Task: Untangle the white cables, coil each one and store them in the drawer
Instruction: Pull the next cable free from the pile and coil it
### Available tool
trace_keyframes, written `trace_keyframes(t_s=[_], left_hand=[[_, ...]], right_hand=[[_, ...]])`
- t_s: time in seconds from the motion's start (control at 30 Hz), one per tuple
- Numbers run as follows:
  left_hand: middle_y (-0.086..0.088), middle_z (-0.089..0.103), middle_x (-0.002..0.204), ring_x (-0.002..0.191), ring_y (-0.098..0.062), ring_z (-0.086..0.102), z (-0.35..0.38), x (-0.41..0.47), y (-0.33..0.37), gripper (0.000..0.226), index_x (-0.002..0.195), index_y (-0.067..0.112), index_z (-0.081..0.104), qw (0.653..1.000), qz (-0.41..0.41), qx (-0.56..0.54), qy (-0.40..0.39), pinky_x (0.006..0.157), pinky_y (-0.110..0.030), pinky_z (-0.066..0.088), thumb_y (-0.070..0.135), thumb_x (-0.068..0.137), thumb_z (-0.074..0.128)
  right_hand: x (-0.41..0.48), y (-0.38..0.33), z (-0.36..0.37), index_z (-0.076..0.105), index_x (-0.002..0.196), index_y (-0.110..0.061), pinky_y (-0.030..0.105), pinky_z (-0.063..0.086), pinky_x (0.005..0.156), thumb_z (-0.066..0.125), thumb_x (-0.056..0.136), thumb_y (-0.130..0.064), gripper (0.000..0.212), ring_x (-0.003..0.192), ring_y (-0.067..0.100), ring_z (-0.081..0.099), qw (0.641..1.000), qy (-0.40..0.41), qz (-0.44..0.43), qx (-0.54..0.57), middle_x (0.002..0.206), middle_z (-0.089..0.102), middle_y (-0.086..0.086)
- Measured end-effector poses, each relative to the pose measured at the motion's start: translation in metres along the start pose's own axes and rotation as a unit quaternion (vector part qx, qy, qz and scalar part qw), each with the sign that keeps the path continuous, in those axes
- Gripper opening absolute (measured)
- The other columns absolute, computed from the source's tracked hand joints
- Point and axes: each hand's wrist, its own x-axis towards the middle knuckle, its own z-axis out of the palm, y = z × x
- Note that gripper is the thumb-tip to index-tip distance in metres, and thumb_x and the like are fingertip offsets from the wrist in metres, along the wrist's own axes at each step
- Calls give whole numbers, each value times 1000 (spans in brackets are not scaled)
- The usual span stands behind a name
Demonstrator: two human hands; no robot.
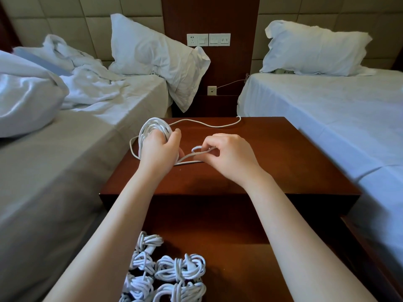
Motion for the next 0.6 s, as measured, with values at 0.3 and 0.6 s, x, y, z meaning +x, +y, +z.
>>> trace_keyframes(t_s=[0.3, 0.6], left_hand=[[-1, 50, 39, 42, -14, 46, -2, 0, 8, 37, 57, 1, 47, 970, 35, -225, 84, 60, -30, 45, 20, 89, 41], [-1, 27, 30, 26, -15, 25, -10, 0, 6, 52, 62, 10, 39, 917, -18, -342, -204, 38, -23, 36, 44, 100, 29]], right_hand=[[-1, -2, -6, 68, 78, -28, 20, 31, 51, 52, 94, -52, 33, 68, 8, 52, 993, -56, 68, -73, 74, 57, -13], [-3, 17, -23, 59, 125, -21, 30, 37, 79, 53, 93, -36, 35, 107, 20, 50, 969, -42, 177, -167, 116, 61, -1]])
